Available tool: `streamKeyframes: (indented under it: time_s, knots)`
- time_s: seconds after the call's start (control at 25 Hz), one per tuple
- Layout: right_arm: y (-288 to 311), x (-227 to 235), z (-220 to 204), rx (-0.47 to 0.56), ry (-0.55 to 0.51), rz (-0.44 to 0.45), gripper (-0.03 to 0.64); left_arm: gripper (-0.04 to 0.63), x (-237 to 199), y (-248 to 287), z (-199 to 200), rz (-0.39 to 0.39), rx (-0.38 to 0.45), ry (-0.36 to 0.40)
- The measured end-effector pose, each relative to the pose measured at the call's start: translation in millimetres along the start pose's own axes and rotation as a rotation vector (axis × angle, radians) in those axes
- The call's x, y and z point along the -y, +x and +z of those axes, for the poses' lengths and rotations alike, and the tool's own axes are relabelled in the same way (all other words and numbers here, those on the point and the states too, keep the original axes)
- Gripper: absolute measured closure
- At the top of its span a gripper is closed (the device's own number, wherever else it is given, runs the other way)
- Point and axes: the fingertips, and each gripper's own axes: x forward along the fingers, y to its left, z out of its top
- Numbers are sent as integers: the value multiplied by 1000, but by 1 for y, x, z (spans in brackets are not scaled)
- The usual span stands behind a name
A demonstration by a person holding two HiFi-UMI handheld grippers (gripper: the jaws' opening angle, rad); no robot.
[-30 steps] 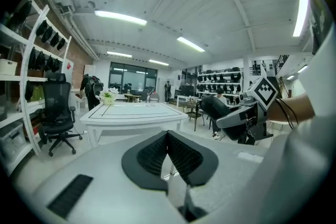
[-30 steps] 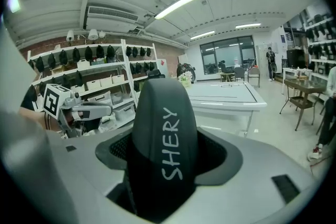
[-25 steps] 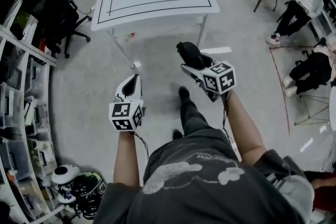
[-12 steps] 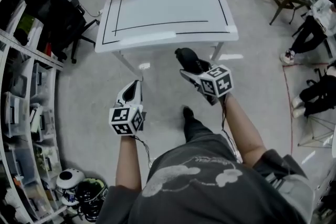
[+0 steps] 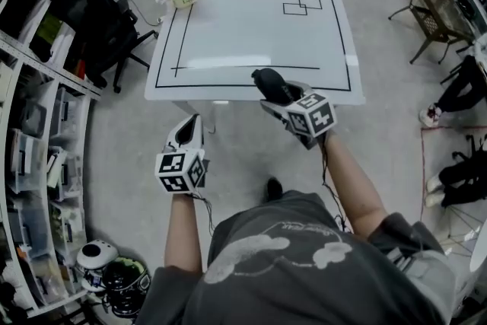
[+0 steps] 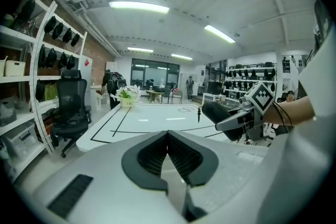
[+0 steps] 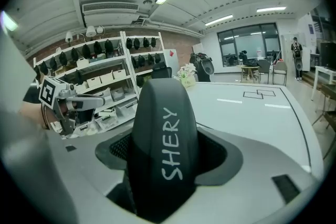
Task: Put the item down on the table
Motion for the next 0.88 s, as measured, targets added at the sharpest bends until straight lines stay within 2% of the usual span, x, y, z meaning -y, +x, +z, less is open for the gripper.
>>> streamKeyframes:
  time_s: [0.36, 0.56, 0.88]
  knots:
    - [82, 4, 32, -65, -113, 75, 287, 594, -61, 15, 6, 114, 3, -38]
    - [138, -4, 50, -101, -148, 105, 287, 594, -106, 42, 5, 113, -7, -39]
    - [249, 4, 104, -161, -199, 142, 286, 594, -204, 115, 28, 92, -22, -65]
